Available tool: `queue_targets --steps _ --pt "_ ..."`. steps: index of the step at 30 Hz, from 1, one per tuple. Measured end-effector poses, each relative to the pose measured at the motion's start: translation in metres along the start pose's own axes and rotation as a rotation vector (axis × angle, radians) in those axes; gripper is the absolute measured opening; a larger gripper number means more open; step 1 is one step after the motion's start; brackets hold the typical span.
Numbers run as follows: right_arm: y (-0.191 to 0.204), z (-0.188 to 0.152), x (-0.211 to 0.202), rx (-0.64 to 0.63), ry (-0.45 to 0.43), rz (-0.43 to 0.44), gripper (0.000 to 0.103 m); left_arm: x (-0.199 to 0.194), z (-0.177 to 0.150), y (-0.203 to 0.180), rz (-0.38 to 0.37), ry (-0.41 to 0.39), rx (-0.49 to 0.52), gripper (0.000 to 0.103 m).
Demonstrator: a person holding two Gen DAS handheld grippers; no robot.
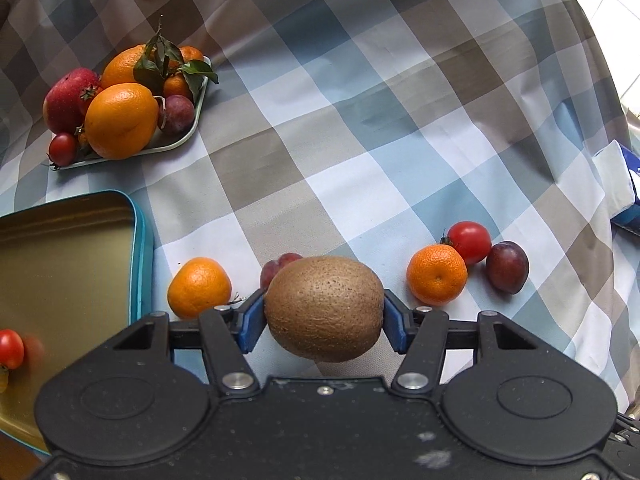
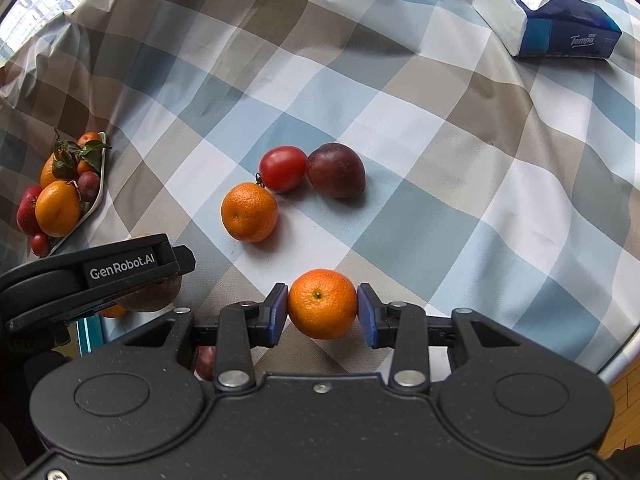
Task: Organize fruits
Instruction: 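Carry the kiwi in the left gripper and mandarin in the right over the gold tray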
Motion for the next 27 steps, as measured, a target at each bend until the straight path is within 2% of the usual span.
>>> queue_targets --steps 14,27 --pt "0.020 0.001 -0.009 -0.052 -0.021 0.033 0.047 -0.037 0.017 0.054 0.095 -0.070 -0.150 0.060" --pt "0.044 0.003 -0.017 -0.096 -0.037 0.074 0.047 -0.049 0.019 0.075 0.130 -0.091 -0.183 0.060"
Point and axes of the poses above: each gripper's, at about its wrist camera, not at the fingertips, and x roughly the way its jaws point, y to its left, z to its top, the point moved 8 cm from there along x, roughly the way its jaws point, and after that the axes turned 12 degrees about -x, right-handed, at the moved point
